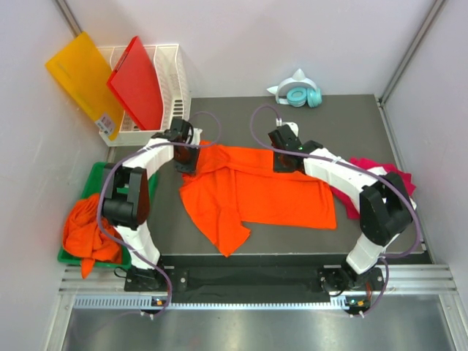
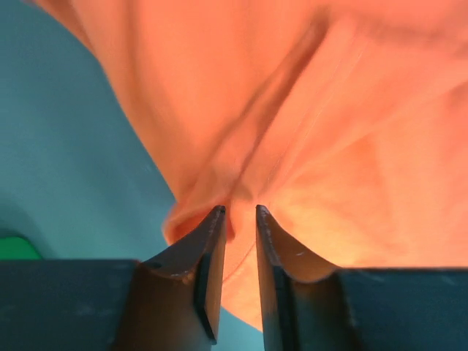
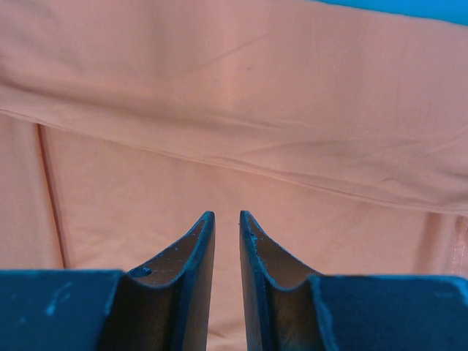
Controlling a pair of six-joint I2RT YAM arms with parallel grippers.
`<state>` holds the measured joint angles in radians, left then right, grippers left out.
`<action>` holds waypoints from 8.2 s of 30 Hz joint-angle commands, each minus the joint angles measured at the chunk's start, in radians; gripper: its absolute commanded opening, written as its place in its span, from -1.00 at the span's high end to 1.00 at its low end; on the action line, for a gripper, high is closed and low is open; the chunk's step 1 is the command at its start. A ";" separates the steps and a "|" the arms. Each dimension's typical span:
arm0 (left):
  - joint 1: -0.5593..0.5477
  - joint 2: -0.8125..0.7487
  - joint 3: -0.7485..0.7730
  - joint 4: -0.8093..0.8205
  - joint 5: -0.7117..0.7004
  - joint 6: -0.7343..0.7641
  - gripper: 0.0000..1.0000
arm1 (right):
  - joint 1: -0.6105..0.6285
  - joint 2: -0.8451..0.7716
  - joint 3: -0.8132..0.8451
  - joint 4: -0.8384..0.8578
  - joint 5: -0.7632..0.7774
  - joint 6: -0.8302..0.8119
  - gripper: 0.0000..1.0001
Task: Fold and stack the t-shirts
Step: Fold the flattened tshirt in 1/3 of the way
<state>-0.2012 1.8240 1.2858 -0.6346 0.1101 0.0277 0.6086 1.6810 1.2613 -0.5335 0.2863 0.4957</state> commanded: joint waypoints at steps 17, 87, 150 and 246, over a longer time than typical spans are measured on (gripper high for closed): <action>-0.033 0.333 0.462 -0.002 0.043 -0.037 0.64 | 0.019 -0.009 -0.023 -0.002 0.047 0.009 0.59; -0.129 0.161 0.198 0.072 0.146 0.006 0.73 | 0.056 -0.072 -0.145 0.013 0.045 0.096 0.60; -0.259 -0.419 0.139 -0.641 0.473 0.144 -0.24 | 0.310 -0.274 -0.353 -0.020 0.264 0.299 0.57; -0.014 0.705 0.941 -0.266 0.079 -0.014 1.00 | -0.316 0.738 0.791 -0.299 -0.068 0.023 1.00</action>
<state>-0.2173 2.4378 2.1590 -1.0069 0.2203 0.0101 0.3229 2.3333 1.9701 -0.8261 0.2192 0.5198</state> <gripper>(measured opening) 0.011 0.007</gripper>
